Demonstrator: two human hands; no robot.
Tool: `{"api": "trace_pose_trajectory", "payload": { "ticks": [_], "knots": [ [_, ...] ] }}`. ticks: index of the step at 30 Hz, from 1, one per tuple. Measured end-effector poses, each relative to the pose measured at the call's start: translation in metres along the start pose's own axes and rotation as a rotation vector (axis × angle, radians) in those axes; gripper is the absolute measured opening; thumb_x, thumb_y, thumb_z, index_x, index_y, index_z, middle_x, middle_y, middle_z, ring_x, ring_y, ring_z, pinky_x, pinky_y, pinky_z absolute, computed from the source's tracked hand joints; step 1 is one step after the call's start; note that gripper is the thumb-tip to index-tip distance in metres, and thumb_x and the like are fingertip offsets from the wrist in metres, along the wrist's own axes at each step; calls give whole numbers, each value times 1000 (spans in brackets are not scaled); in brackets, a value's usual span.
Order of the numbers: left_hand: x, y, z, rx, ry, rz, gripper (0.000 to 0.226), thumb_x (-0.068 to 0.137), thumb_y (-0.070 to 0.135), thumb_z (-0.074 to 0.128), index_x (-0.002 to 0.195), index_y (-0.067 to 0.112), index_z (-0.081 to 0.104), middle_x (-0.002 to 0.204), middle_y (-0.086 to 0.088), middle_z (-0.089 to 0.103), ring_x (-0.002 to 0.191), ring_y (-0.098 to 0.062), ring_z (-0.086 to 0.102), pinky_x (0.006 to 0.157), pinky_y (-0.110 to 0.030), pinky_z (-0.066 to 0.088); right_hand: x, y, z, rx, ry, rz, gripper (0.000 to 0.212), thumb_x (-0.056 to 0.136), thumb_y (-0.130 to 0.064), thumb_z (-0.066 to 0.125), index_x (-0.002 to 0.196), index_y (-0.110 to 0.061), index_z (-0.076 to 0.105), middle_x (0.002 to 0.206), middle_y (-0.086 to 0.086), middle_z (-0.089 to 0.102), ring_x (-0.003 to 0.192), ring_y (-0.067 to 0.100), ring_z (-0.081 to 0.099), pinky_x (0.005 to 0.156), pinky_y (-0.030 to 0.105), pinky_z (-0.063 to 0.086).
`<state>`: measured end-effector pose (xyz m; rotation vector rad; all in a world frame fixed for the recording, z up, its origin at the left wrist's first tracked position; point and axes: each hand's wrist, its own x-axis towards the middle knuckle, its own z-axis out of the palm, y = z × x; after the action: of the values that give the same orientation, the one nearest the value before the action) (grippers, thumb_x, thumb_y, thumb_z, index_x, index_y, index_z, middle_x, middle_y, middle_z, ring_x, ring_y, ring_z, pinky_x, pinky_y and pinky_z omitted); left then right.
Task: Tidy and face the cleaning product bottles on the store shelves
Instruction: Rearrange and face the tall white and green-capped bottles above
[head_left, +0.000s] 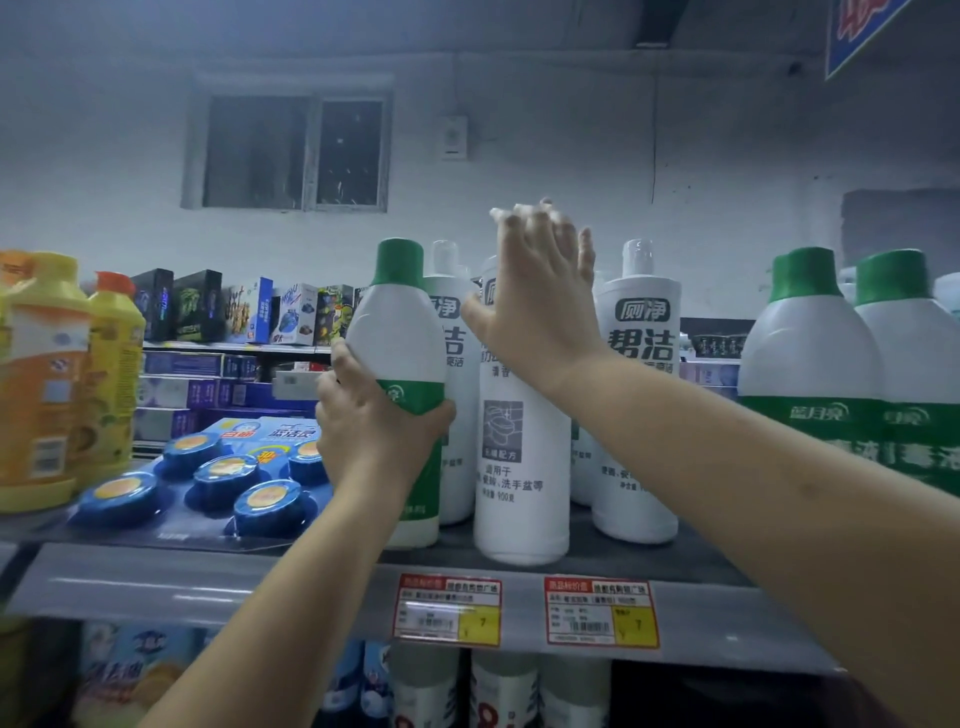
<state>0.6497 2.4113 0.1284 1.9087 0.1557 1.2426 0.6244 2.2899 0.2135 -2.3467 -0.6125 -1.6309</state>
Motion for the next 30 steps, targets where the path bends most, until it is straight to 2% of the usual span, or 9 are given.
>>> {"api": "trace_pose_trajectory", "payload": {
  "ticks": [4,9,12,14,16,18,20,27,30],
  "knots": [
    [5,7,-13,-150,28,79,108,55,34,83,139,14,17,134,-13,33,121,-34,40,99,-49,40,2,-1,-4,23,3,-12,66,88,-35,53,142,-9,25,150,11,26,143,24,11,118,45,1],
    [3,49,-50,-310,67,261,96,59,35,79,134,15,23,127,-9,37,111,-24,42,88,-36,41,2,-8,-27,318,85,22,60,93,-46,43,138,-9,34,143,8,41,132,20,34,109,35,25],
    [-8,78,-61,-370,21,342,97,62,39,78,138,16,22,130,-4,39,105,-16,39,84,-29,35,-5,-8,-47,552,28,119,56,92,-52,38,135,-15,39,133,1,52,118,13,50,84,18,42],
    [-23,92,-57,-391,-41,386,100,67,41,77,142,12,17,142,-9,34,122,-22,39,98,-37,36,-10,-5,-60,670,1,171,49,91,-52,43,125,-16,46,112,-4,62,97,6,60,66,14,46],
    [-42,105,-49,-414,-109,396,100,71,39,75,144,9,14,147,-13,29,133,-26,32,107,-47,31,-12,2,-71,731,-26,199,52,82,-53,56,116,-14,53,100,-3,67,87,9,65,69,22,54],
    [-60,118,-37,-450,-150,386,100,71,37,75,144,9,14,147,-13,29,134,-27,31,108,-48,30,-17,17,-85,720,-54,217,65,64,-53,65,113,-11,56,100,4,69,88,18,68,76,38,58],
    [-76,132,-25,-499,-190,396,100,70,37,76,144,9,15,148,-13,28,135,-26,30,108,-48,29,-26,36,-102,699,-88,242,69,57,-47,69,113,-8,58,101,7,69,89,20,68,78,42,57],
    [-139,198,32,-602,-293,416,97,69,36,77,142,11,18,145,-10,32,132,-24,34,107,-47,33,-64,121,-167,608,-97,296,39,77,-27,73,107,-4,63,99,11,71,88,21,69,81,40,57],
    [-162,226,60,-639,-317,413,98,67,39,78,141,13,20,144,-9,34,131,-24,36,105,-47,35,-75,156,-190,552,-97,296,37,79,-27,71,107,-4,64,100,12,71,89,22,69,82,41,56]
  ]
}}
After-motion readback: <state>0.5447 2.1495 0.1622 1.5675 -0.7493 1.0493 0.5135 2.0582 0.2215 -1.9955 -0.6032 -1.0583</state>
